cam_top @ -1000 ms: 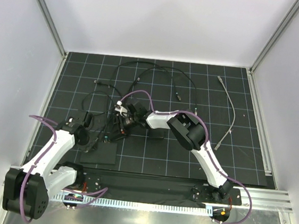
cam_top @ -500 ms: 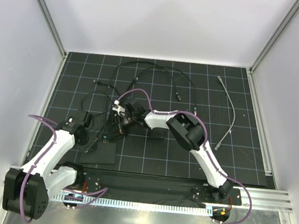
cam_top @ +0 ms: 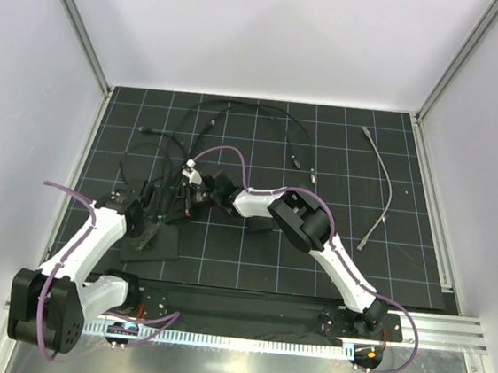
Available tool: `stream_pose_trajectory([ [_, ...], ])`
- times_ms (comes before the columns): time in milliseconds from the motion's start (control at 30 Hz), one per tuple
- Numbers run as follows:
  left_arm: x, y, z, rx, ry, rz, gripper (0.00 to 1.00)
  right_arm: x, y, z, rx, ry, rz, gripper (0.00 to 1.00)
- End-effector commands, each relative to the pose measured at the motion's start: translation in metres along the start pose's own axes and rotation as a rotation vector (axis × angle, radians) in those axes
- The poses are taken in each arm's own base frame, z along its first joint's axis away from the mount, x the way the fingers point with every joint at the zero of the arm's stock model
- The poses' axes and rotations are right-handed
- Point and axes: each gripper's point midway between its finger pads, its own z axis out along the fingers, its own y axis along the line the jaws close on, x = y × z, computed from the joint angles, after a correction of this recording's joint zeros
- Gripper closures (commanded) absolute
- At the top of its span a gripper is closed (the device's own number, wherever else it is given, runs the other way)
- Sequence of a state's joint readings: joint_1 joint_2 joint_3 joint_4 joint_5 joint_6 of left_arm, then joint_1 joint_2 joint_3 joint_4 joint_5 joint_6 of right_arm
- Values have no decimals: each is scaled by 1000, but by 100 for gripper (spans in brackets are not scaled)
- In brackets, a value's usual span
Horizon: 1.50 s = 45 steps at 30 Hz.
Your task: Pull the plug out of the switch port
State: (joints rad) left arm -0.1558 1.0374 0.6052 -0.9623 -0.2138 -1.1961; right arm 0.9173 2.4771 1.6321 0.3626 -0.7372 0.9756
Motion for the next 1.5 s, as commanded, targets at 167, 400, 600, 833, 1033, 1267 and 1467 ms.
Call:
stream_pose_trajectory([
  [167, -26, 2, 2, -99, -54, -23, 78, -33, 11, 11, -19, -119, 20, 99],
  [400, -45, -24, -7, 11, -107, -15, 87, -13, 12, 22, -33, -45, 19, 99],
  [600, -29, 0, 12, -110, -40, -45, 86, -20, 21, 26, -55, -93, 2, 99],
  [833, -29, 12, 23, -156, -7, -83, 89, -35, 11, 20, 70, -168, -179, 99],
  [1033, -29, 27, 33, -217, 33, -112, 100, -49, -25, 10, 294, -243, -239, 99],
  [1267, -20, 34, 43, -237, 66, -112, 100, -64, -3, 6, 34, -257, 20, 99],
  [1467, -22, 35, 43, -244, 68, -106, 100, -94, 11, -14, -106, -262, 212, 99],
])
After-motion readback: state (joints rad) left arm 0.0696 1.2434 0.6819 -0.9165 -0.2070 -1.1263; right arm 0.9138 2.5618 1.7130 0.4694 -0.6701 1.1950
